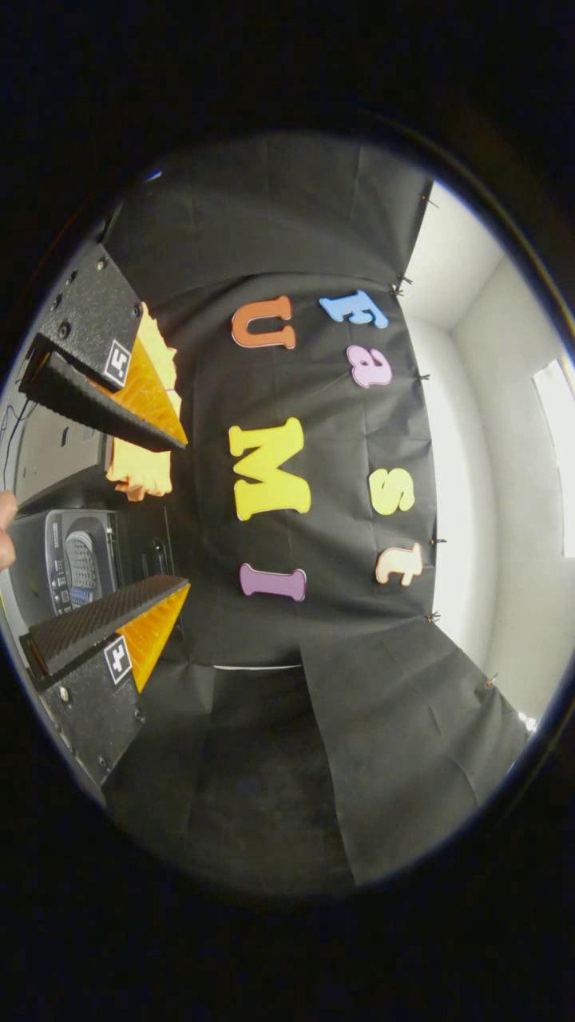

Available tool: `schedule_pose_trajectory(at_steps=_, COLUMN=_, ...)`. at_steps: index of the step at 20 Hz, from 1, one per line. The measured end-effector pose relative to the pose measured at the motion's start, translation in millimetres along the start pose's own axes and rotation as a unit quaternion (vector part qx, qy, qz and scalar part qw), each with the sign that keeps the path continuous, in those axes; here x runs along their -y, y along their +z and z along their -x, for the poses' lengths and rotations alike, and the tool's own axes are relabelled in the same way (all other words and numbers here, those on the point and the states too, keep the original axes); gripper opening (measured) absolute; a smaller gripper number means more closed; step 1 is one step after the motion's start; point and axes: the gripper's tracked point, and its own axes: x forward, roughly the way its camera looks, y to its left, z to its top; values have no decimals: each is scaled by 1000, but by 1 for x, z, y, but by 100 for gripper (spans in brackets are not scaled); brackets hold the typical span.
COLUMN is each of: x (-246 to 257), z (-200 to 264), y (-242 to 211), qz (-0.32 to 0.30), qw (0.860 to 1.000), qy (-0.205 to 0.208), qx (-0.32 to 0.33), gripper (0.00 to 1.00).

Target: Put the clothes into the washing machine and then close the washing machine lid.

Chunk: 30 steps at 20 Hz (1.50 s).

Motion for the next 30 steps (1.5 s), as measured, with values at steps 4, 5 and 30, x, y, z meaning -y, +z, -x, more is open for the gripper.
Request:
schedule_pose_trajectory(at_steps=4, x=-34, z=-19, y=-6, qz=10, qw=1000, qy=8, qx=-16, gripper=98)
schedule_pose_trajectory(at_steps=5, x=-46, z=-25, y=-11, qz=12, qw=999, qy=12, qx=-28, gripper=98)
schedule_pose_trajectory(at_steps=30, x=-252, z=-278, y=-169, qz=50, qw=899, qy=77, qx=-428, gripper=98)
